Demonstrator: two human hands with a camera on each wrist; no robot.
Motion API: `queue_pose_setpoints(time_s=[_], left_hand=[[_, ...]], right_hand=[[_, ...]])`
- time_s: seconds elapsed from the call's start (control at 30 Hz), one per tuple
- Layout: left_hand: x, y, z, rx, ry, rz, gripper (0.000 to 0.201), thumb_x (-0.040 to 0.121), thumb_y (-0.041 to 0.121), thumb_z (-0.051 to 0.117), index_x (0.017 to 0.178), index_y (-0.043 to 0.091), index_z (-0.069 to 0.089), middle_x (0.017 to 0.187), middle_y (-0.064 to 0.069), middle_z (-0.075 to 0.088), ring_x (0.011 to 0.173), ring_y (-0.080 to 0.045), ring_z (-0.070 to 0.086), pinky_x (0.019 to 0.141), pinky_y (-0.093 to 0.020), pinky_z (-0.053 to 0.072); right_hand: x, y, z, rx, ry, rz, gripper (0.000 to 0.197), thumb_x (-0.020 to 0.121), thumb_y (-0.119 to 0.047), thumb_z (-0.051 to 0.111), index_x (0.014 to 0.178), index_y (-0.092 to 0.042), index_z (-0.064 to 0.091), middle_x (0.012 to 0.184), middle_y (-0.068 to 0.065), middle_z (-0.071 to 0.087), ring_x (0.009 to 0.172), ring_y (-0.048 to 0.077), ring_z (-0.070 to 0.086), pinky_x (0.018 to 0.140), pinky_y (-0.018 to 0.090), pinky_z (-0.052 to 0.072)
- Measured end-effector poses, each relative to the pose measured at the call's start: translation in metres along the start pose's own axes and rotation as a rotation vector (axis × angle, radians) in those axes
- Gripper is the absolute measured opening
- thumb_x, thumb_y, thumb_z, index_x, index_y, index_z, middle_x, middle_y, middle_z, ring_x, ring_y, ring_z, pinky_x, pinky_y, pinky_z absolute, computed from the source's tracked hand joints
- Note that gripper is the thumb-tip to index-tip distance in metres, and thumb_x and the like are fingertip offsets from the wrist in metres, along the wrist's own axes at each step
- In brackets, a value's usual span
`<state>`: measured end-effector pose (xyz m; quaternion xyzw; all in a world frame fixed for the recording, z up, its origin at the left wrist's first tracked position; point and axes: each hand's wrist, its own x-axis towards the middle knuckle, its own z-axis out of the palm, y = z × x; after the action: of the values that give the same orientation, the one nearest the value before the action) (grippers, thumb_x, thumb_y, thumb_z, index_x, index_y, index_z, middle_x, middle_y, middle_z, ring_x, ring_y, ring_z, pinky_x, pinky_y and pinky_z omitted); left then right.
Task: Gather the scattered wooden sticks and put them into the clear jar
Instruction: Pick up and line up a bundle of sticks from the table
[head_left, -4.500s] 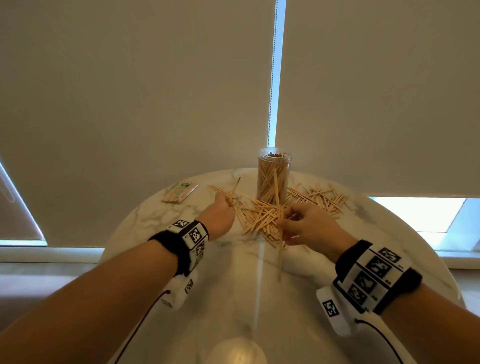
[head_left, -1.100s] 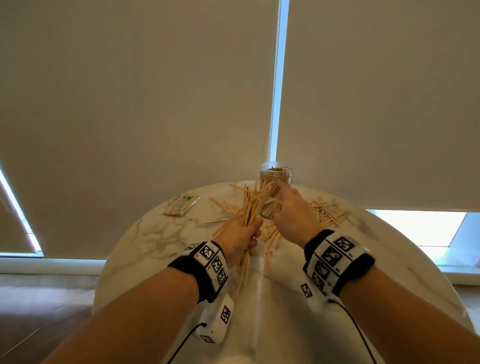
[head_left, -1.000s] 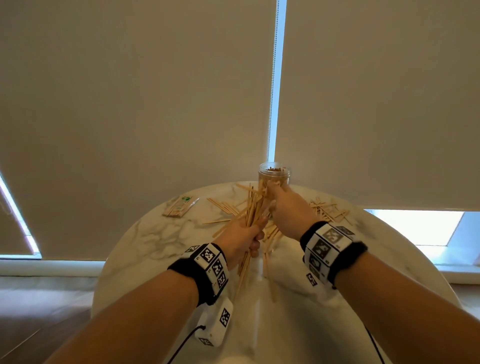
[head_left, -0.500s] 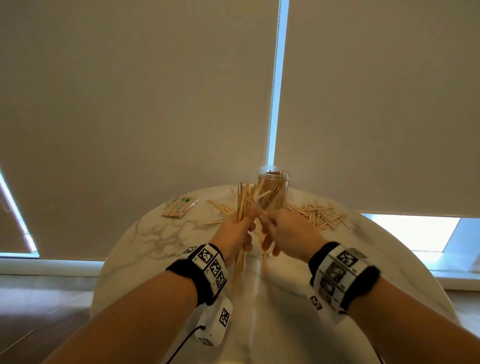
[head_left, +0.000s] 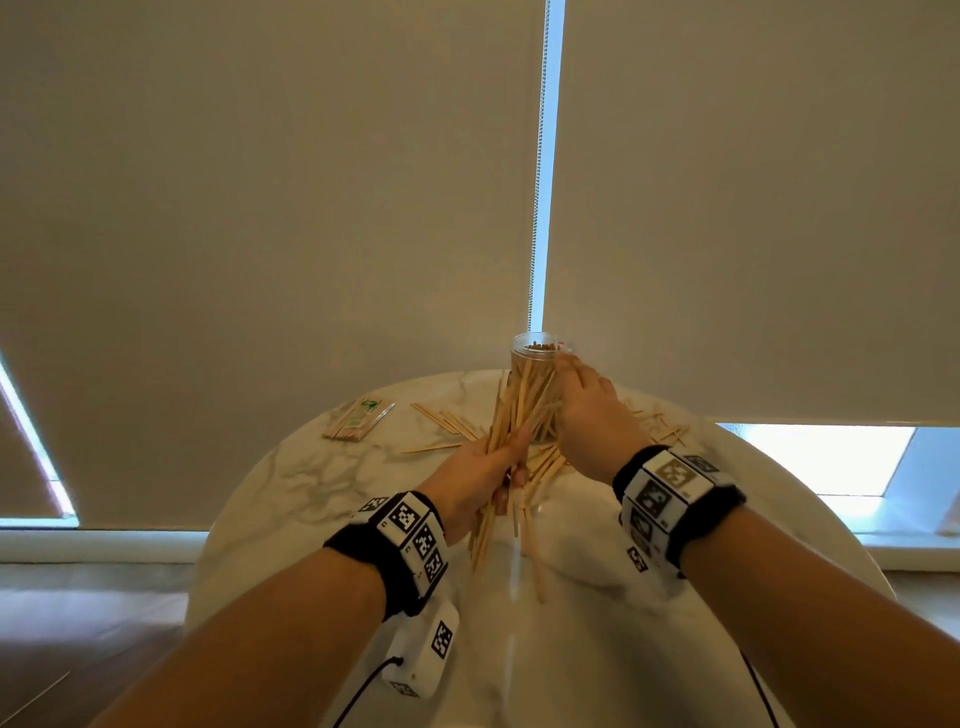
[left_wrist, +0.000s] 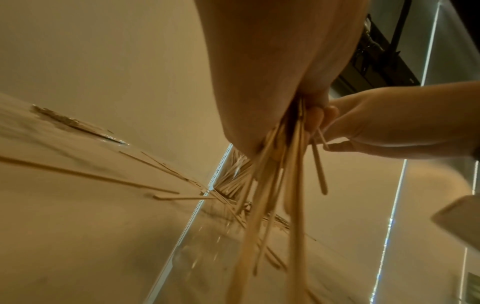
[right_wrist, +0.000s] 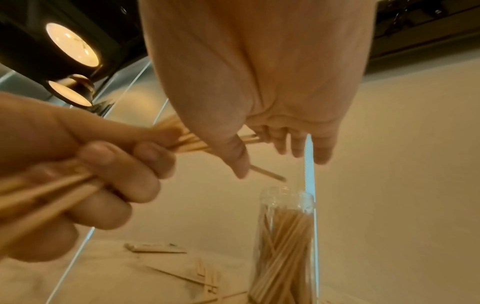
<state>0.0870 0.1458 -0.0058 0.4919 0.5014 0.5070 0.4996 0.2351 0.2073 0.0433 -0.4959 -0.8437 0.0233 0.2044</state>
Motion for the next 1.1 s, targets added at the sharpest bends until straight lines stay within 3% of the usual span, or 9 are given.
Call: queue_pose_setpoints(time_s=[0.07,0.13,0.3,0.47,0.57,0.73,0.9,1.0,1.1], left_hand=[[-0.001,-0.001,0.002,-0.004,-0.025,0.0,0.035,0.095,0.051,0.057,0.08,0.019,0.052,0.06,0.005,0.047,0.05,-0.009,0.039,0.052,-0.022,0.038],[-0.001,-0.003,-0.001,-0.02,-0.003,-0.005,0.036,0.092,0.051,0.061,0.079,0.019,0.052,0.058,0.005,0.044,0.055,-0.01,0.041,0.06,-0.026,0.041],[-0.003,-0.007,-0.013,-0.137,-0.002,-0.047,0.031,0.089,0.042,0.07,0.08,0.015,0.057,0.058,0.003,0.039,0.05,-0.012,0.038,0.06,-0.029,0.048],[-0.003,-0.006,-0.014,-0.16,0.0,-0.029,0.028,0.092,0.039,0.068,0.084,0.014,0.058,0.06,0.002,0.038,0.048,-0.011,0.033,0.055,-0.028,0.043],[0.002,-0.005,-0.016,-0.221,0.055,0.018,0.026,0.094,0.038,0.065,0.089,0.014,0.054,0.061,0.003,0.04,0.049,-0.011,0.036,0.055,-0.028,0.043],[0.01,0.002,-0.009,-0.34,0.24,0.071,0.02,0.101,0.033,0.053,0.1,0.013,0.052,0.076,-0.001,0.061,0.056,-0.012,0.051,0.054,-0.029,0.046],[0.014,0.009,0.004,-0.392,0.281,0.125,0.034,0.104,0.035,0.046,0.124,0.009,0.053,0.115,-0.009,0.071,0.094,-0.023,0.072,0.075,-0.043,0.06],[0.015,0.015,0.009,-0.447,0.305,0.14,0.031,0.105,0.029,0.046,0.12,0.003,0.05,0.106,-0.015,0.072,0.087,-0.029,0.072,0.068,-0.043,0.062],[0.016,0.014,0.005,-0.347,0.425,0.181,0.02,0.102,0.022,0.052,0.114,0.007,0.044,0.077,-0.007,0.064,0.061,-0.019,0.063,0.057,-0.036,0.055]], right_hand=[[0.008,0.007,0.001,0.033,0.005,-0.049,0.056,0.097,-0.009,0.045,0.15,-0.015,0.026,0.113,0.013,0.064,0.098,0.028,0.062,0.085,0.039,0.054],[0.009,0.015,0.002,0.028,-0.025,-0.075,0.039,0.1,-0.019,0.046,0.136,-0.022,0.035,0.087,0.006,0.066,0.071,0.023,0.061,0.062,0.034,0.049],[0.005,0.033,-0.01,-0.052,-0.04,-0.153,0.017,0.102,-0.032,0.047,0.115,-0.026,0.057,0.094,-0.003,0.069,0.081,0.02,0.064,0.074,0.037,0.053],[0.0,0.044,-0.025,-0.057,0.0,-0.102,0.014,0.099,-0.029,0.056,0.1,-0.028,0.07,0.081,-0.01,0.067,0.071,0.013,0.058,0.065,0.025,0.039],[0.002,0.049,-0.028,-0.033,0.032,0.024,0.014,0.097,-0.028,0.059,0.093,-0.025,0.072,0.081,-0.008,0.071,0.073,0.013,0.062,0.062,0.024,0.043],[-0.005,0.042,-0.02,0.395,0.007,0.244,0.017,0.096,-0.023,0.063,0.082,-0.021,0.072,0.072,-0.002,0.075,0.065,0.012,0.072,0.062,0.027,0.055],[-0.036,-0.01,-0.01,0.795,-0.161,0.238,0.021,0.099,-0.016,0.057,0.088,-0.008,0.073,0.075,0.007,0.077,0.069,0.024,0.076,0.068,0.035,0.063],[-0.047,-0.033,0.002,0.581,-0.221,0.106,0.028,0.099,-0.015,0.051,0.081,-0.01,0.072,0.069,0.007,0.075,0.059,0.018,0.071,0.061,0.029,0.061],[-0.046,-0.04,0.01,0.229,-0.135,-0.027,0.026,0.1,-0.03,0.048,0.093,-0.017,0.07,0.079,0.002,0.072,0.074,0.018,0.069,0.074,0.036,0.059]])
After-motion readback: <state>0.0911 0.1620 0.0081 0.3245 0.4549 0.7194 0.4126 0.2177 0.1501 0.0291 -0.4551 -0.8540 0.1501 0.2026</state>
